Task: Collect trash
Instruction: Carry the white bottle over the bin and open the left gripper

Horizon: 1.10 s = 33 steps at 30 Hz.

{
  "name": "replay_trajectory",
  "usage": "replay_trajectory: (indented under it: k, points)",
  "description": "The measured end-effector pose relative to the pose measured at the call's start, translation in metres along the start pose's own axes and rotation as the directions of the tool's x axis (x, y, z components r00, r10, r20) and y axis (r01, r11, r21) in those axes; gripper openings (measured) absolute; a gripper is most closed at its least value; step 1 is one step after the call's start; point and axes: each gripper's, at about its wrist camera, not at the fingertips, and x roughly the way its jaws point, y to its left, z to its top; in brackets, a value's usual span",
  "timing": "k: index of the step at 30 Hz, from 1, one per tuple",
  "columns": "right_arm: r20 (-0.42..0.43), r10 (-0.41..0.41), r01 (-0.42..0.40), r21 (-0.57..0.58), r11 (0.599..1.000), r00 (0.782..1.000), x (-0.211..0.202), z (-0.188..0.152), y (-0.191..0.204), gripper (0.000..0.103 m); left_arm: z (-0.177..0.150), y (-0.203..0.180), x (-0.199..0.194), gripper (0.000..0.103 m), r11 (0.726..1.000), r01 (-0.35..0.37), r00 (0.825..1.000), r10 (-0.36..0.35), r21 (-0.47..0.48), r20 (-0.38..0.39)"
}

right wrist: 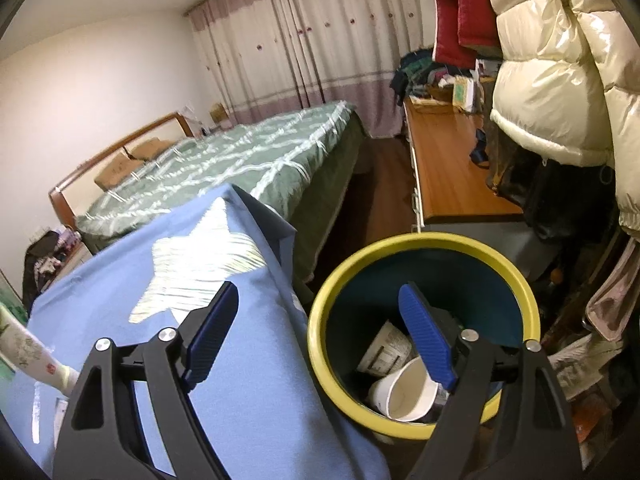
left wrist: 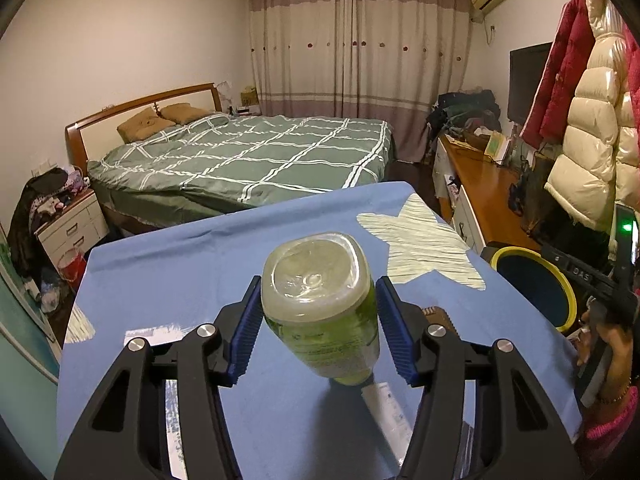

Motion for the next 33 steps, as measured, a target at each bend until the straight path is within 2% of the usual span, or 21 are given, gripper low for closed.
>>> replay_trajectory:
  k: [4,8,14,20,25,28,33]
  points:
    - [0.0,0.056,-0.056,0.008,0.998,0.998,-0.016,0.003,-0.006,0.076,0.006,-0.005,0.004,0.055,1.0,0.006,1.0,-0.006,0.004,-0.006]
    - [0.053,0.065,-0.065,-0.005,0.998,0.996,-0.048,0.008,-0.017,0.076,0.012,-0.012,0.005,0.055,1.0,0.008,1.0,-0.008,0.016,0.0]
    - [0.075,0.064,-0.06,-0.048,0.997,0.995,-0.082,0.0,-0.034,0.076,0.026,-0.028,-0.009,0.055,0.999,0.001,0.999,-0.003,0.053,0.037]
    - [0.096,0.037,-0.031,-0.065,0.997,0.995,-0.107,-0.008,-0.054,0.076,0.051,-0.057,-0.023,0.055,0.994,0.032,0.996,-0.041,0.102,0.08]
    - [0.1,-0.019,0.023,-0.032,0.999,0.995,-0.115,-0.014,-0.082,0.076,0.071,-0.1,-0.025,0.055,0.983,0.104,0.989,-0.119,0.154,0.09]
    - [0.097,-0.044,0.044,0.009,0.999,0.994,-0.118,-0.018,-0.104,0.076,0.079,-0.139,-0.017,0.055,0.968,0.164,0.98,-0.182,0.19,0.081]
    - [0.099,-0.076,0.073,0.041,0.997,0.992,-0.124,-0.022,-0.128,0.076,0.088,-0.219,0.008,0.055,0.926,0.288,0.952,-0.304,0.243,0.03]
